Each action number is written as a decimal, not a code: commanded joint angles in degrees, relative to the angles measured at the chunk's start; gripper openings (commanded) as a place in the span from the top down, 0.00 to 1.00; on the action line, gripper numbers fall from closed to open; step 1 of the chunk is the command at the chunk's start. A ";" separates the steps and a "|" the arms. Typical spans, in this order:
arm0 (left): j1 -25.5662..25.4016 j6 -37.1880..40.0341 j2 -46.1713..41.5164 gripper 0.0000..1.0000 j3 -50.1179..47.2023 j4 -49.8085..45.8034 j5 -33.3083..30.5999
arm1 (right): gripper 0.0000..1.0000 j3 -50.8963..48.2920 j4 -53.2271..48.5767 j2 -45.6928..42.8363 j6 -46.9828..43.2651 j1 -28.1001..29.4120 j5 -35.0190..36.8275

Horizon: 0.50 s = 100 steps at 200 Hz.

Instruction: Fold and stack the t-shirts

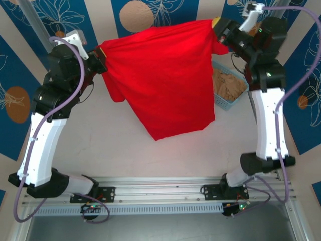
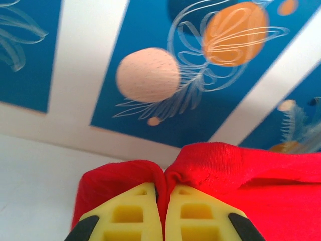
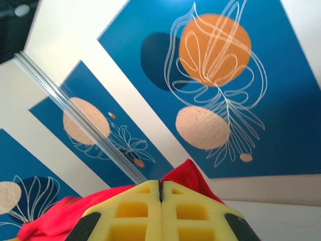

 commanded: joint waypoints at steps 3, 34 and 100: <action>1.94 -6.69 5.29 1.00 0.92 -11.35 -10.26 | 1.00 5.63 -1.90 14.01 0.10 2.53 -1.64; 6.60 -7.98 14.36 1.00 -1.49 -14.05 -9.18 | 0.90 29.36 -12.90 38.32 0.75 6.16 -6.22; 19.51 -7.50 24.99 0.66 -8.30 -14.35 9.53 | 0.47 8.77 -22.64 32.80 -2.34 13.87 1.90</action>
